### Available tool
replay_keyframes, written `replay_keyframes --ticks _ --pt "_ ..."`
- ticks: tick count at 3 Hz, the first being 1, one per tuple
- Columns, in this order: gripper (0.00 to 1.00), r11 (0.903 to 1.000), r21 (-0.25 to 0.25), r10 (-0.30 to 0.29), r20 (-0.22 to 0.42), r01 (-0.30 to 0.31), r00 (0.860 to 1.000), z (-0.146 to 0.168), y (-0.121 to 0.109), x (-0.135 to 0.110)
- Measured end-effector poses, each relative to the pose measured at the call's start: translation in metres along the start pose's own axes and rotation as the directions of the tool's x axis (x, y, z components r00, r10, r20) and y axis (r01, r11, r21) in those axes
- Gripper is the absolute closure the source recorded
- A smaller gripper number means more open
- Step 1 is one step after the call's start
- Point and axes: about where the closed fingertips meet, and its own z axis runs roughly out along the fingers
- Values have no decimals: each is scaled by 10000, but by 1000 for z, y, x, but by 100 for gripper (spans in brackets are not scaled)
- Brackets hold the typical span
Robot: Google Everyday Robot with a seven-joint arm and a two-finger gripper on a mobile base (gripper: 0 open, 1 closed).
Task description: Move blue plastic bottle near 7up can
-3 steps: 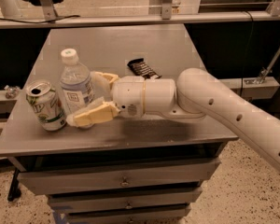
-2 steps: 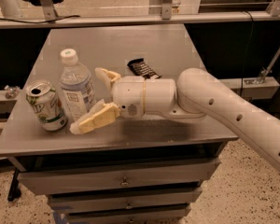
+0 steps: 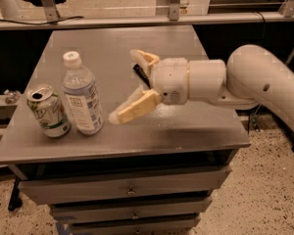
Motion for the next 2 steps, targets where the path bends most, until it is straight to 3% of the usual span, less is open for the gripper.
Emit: replay_keyframes --ticks 1,2 --pt "0 9921 807 -928 -462 963 9946 -60 -26 -26" --pt "0 9915 822 -985 -373 1013 9944 -60 -28 -32"
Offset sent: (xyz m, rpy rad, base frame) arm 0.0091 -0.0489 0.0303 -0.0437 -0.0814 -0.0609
